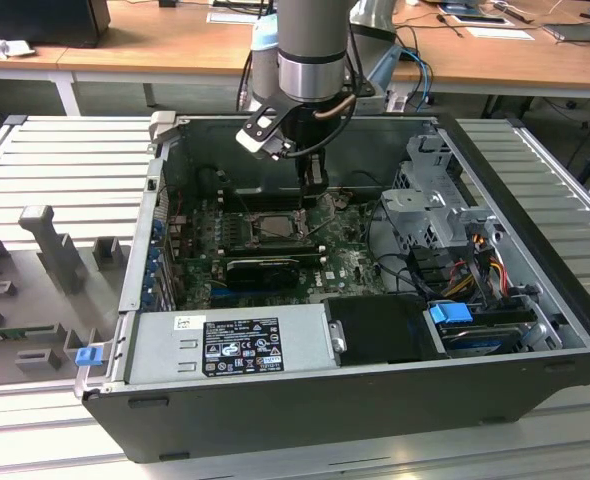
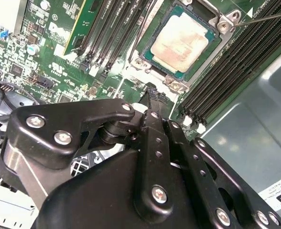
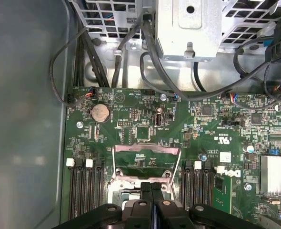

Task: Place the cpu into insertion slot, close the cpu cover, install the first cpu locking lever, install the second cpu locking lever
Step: 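Close the cpu cover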

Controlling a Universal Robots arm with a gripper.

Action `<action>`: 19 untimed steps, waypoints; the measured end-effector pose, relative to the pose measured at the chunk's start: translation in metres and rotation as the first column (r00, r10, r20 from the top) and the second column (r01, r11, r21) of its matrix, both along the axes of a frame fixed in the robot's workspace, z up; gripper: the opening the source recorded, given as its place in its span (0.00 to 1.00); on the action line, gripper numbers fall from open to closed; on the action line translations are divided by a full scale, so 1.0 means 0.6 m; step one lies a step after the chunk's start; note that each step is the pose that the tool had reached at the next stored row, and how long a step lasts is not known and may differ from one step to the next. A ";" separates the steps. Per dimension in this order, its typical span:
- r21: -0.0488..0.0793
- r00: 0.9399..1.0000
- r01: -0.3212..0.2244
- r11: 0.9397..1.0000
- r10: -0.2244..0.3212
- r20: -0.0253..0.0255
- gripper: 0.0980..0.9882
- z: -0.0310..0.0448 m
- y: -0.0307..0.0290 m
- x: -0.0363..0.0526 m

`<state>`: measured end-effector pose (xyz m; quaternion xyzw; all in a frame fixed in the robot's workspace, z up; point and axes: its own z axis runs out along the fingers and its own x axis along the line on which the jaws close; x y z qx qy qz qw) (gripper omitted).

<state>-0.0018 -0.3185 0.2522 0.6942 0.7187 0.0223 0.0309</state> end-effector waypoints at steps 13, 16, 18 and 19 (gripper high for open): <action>0.000 1.000 0.000 1.000 0.000 0.000 0.01 0.009 0.0043 0.021; 0.000 1.000 0.000 1.000 0.000 0.000 0.01 0.009 0.0054 0.030; 0.000 1.000 0.000 1.000 0.000 0.000 0.01 0.009 0.0062 0.033; 0.000 1.000 0.000 1.000 0.000 0.000 0.01 0.009 0.0073 0.036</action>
